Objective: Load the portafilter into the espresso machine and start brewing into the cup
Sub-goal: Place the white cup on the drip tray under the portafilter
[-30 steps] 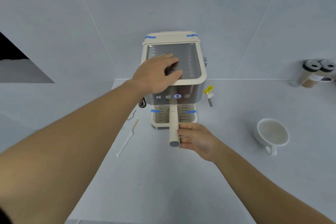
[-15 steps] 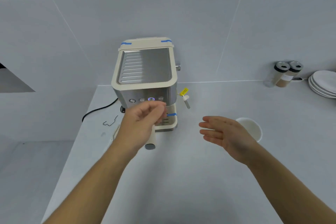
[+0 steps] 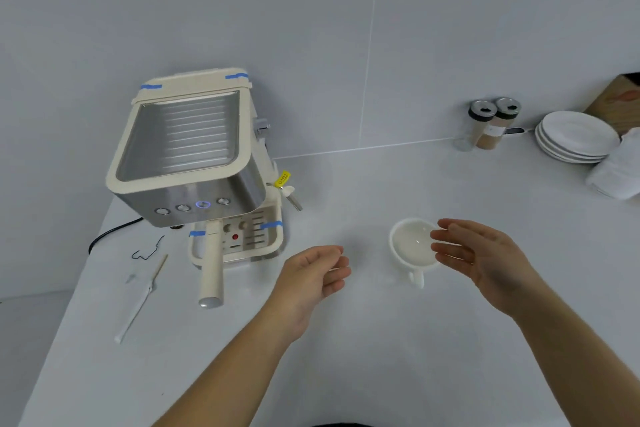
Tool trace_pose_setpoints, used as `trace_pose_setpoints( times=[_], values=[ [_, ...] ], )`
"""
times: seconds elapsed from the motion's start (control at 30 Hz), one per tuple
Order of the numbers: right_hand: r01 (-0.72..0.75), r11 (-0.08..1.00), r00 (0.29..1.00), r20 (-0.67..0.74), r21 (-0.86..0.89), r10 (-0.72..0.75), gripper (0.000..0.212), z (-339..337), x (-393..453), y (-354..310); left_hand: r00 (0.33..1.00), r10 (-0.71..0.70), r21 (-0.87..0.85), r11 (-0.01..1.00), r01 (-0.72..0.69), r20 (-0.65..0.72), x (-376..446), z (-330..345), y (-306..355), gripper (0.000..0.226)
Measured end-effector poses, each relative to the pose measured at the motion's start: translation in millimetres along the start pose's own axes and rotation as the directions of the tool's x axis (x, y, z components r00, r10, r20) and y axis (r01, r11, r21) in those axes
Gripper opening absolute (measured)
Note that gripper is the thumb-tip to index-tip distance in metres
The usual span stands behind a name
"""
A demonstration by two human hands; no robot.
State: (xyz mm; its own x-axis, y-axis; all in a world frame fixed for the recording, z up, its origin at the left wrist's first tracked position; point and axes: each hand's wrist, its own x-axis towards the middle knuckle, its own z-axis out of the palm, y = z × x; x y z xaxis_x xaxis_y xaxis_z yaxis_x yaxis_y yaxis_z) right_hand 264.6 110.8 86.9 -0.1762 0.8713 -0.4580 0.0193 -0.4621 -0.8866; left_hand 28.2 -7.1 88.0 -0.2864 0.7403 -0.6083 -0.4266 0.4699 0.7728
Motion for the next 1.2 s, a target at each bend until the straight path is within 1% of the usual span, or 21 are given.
trace_pose_setpoints(
  times=[0.1,0.2,0.37,0.47,0.53,0.7,0.77,0.9,1.1,1.2],
  values=[
    [0.007,0.998,0.995,-0.094,-0.065,-0.013,0.014,-15,15,9,0.998,-0.059,0.012,0.998,0.059,-0.006,19,19,-8,0.012],
    [-0.012,0.991,0.987,-0.159,-0.132,-0.009,0.015,-27,34,21,0.996,-0.084,0.093,0.992,0.084,-0.007,40,38,-14,0.011],
    [-0.073,0.991,0.985,-0.167,-0.116,0.053,0.027,-29,51,42,0.995,-0.093,0.203,0.975,0.085,0.030,57,65,-20,0.009],
    [-0.116,0.991,0.984,-0.145,-0.061,0.106,0.025,-28,57,48,0.993,-0.105,0.223,0.971,0.092,0.050,67,80,-24,0.014],
    [-0.127,0.991,0.985,-0.122,-0.036,0.122,0.016,-25,58,48,0.990,-0.125,0.193,0.975,0.109,0.070,69,87,-24,0.012],
    [-0.122,0.992,0.989,-0.083,-0.025,0.119,0.023,-22,60,50,0.985,-0.166,0.137,0.978,0.159,0.040,75,94,-27,0.020],
    [-0.129,0.991,0.989,-0.078,-0.019,0.127,0.023,-22,62,53,0.980,-0.194,0.130,0.974,0.187,0.040,75,95,-29,0.019],
    [-0.138,0.990,0.987,-0.083,0.014,0.139,0.022,-21,63,55,0.970,-0.233,0.063,0.971,0.229,0.069,72,100,-34,0.017],
    [-0.118,0.993,0.991,-0.070,-0.005,0.117,0.022,-15,58,52,0.978,-0.198,0.006,0.980,0.198,0.063,68,96,-36,0.017],
    [-0.093,0.995,0.995,-0.036,-0.018,0.093,0.022,-6,55,46,0.986,-0.159,-0.059,0.985,0.161,0.045,61,87,-36,0.026]
  ],
)
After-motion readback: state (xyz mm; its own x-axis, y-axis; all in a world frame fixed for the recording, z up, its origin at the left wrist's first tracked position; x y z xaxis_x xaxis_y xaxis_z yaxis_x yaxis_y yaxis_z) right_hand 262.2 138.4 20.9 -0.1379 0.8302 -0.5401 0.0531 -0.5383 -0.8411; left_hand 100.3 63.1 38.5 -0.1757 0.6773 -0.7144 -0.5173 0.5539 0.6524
